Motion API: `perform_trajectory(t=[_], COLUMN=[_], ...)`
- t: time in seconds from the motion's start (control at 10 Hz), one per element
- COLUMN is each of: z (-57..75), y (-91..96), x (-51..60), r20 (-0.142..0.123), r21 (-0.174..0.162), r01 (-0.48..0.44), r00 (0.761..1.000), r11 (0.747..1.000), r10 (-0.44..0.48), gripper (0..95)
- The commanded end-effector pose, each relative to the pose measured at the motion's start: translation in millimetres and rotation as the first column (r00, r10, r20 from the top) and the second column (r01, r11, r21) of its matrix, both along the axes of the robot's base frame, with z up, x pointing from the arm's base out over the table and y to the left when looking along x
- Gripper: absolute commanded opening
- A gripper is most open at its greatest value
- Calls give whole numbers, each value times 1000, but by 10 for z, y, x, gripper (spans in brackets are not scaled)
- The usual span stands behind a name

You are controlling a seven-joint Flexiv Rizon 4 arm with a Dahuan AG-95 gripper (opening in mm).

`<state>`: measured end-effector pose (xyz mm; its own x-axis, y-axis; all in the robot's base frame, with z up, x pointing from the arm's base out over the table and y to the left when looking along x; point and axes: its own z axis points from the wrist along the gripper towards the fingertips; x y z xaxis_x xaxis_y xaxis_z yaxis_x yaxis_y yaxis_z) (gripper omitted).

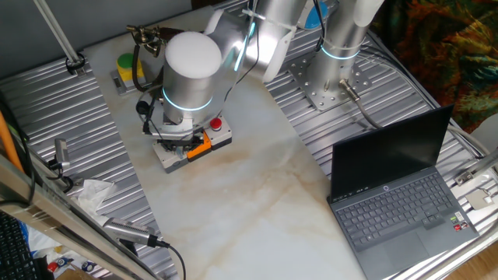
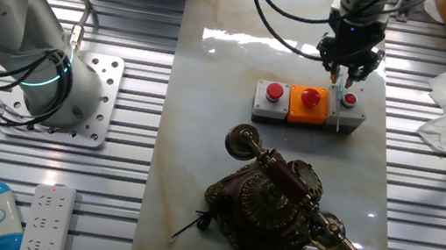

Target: Dial a number on an old rotary phone

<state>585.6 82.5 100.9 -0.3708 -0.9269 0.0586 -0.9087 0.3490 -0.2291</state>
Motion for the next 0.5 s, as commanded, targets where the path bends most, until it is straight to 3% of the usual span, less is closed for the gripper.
perform_trajectory(t=[0.1, 0.5], z=[-1, -3], y=[-1, -2], x=[-4, -7], r20=[4, 10], r21=[-6, -5], r01=[-30, -79], r00=[1000, 997], r11=[1000, 997], r10=[31, 79], gripper=[380, 380])
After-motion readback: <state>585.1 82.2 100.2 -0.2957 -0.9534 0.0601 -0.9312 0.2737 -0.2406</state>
